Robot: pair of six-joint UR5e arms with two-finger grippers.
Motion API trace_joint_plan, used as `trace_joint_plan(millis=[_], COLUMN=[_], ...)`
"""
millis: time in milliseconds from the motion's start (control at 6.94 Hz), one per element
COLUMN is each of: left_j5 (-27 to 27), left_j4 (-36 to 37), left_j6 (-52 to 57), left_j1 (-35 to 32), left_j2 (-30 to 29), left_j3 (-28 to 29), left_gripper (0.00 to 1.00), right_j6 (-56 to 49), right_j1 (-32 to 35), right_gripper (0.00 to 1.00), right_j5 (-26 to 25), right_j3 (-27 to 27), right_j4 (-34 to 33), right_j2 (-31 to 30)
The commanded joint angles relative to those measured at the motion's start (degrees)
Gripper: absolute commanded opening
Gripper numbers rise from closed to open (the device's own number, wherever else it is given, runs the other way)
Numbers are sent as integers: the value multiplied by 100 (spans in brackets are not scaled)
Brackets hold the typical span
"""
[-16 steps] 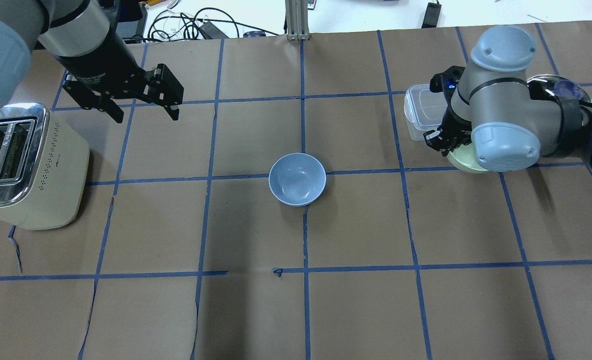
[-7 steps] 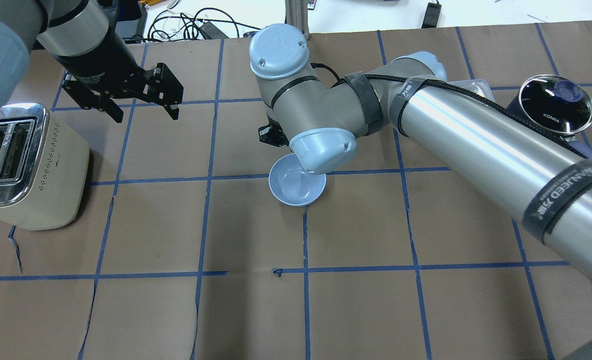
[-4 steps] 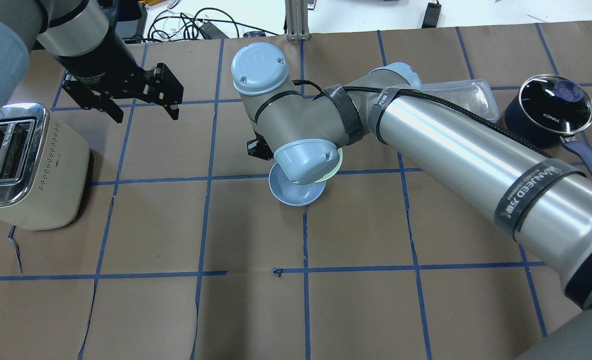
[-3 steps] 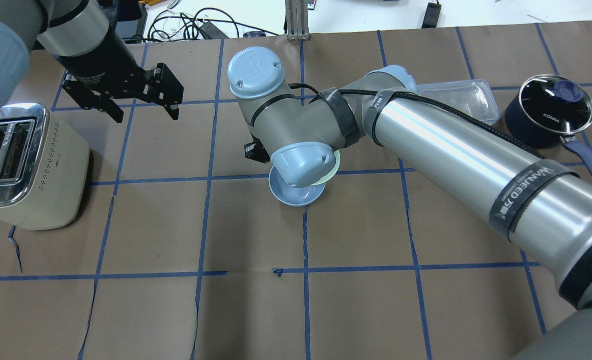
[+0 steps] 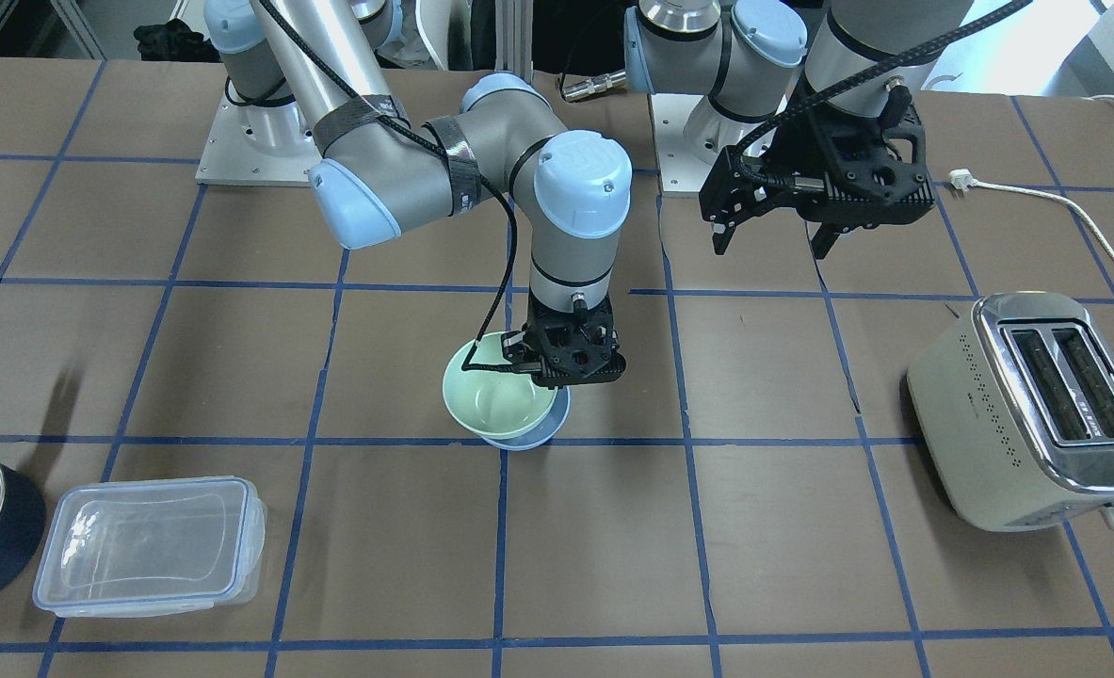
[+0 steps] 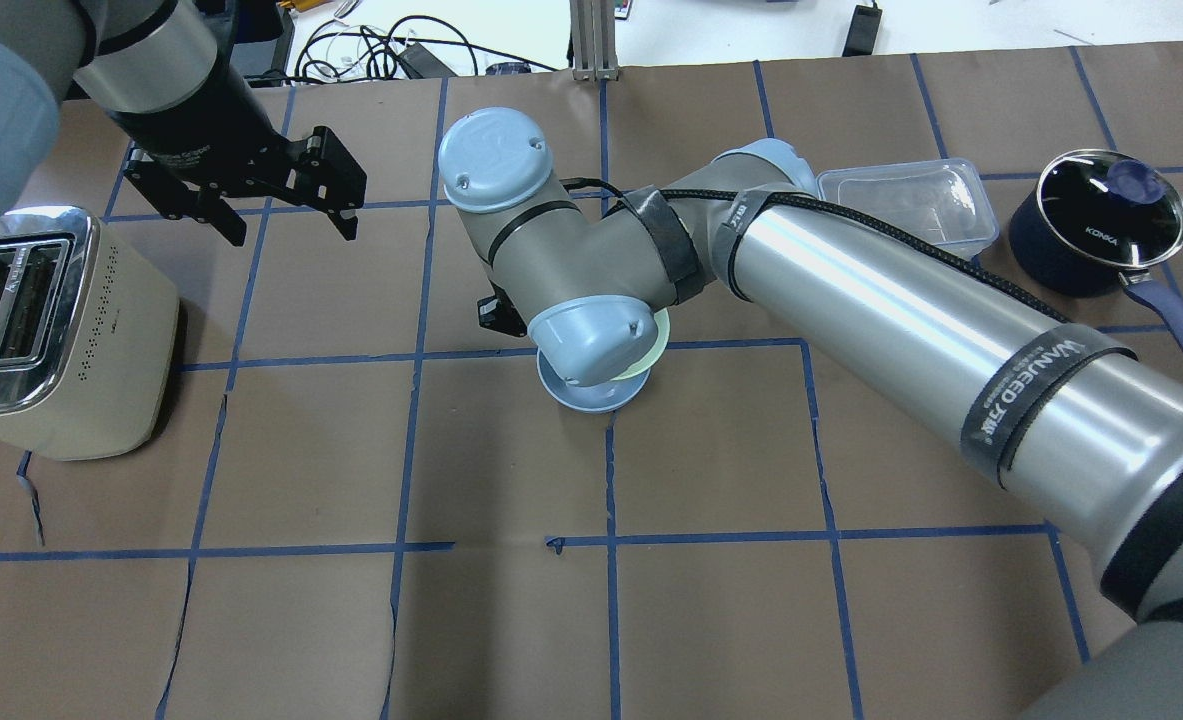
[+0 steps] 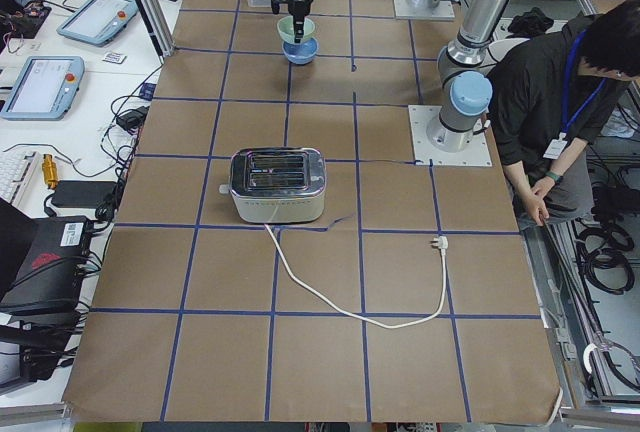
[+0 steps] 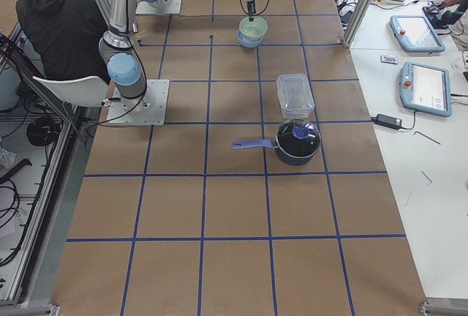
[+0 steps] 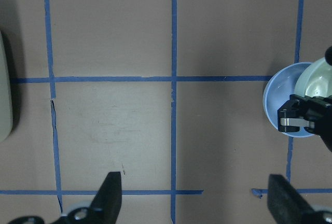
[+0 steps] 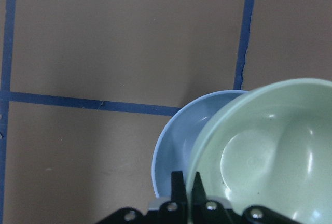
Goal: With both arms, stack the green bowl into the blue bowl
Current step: 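Lower the green bowl into the blue bowl with the right gripper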
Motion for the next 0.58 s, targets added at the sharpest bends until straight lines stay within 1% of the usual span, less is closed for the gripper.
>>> trace_joint_plan(millis=[0, 144, 288, 432], left_j5=[0, 0, 0, 0], left_j4=[0, 0, 0, 0], left_j6=[7, -2, -2, -2], left_j1=[-1, -1, -1, 7], left_j2=[0, 0, 0, 0], left_j3=[0, 0, 0, 0], left_gripper=[100, 100, 100, 100], right_j6=[1, 18, 219, 282], right_j1=[66, 66, 66, 31], right_gripper=[25, 94, 100, 100], right_j5=[-2, -10, -10, -37], right_j3=[2, 2, -15, -24], right_j4=[-33, -77, -86, -78], right_j2=[24, 33, 7, -19])
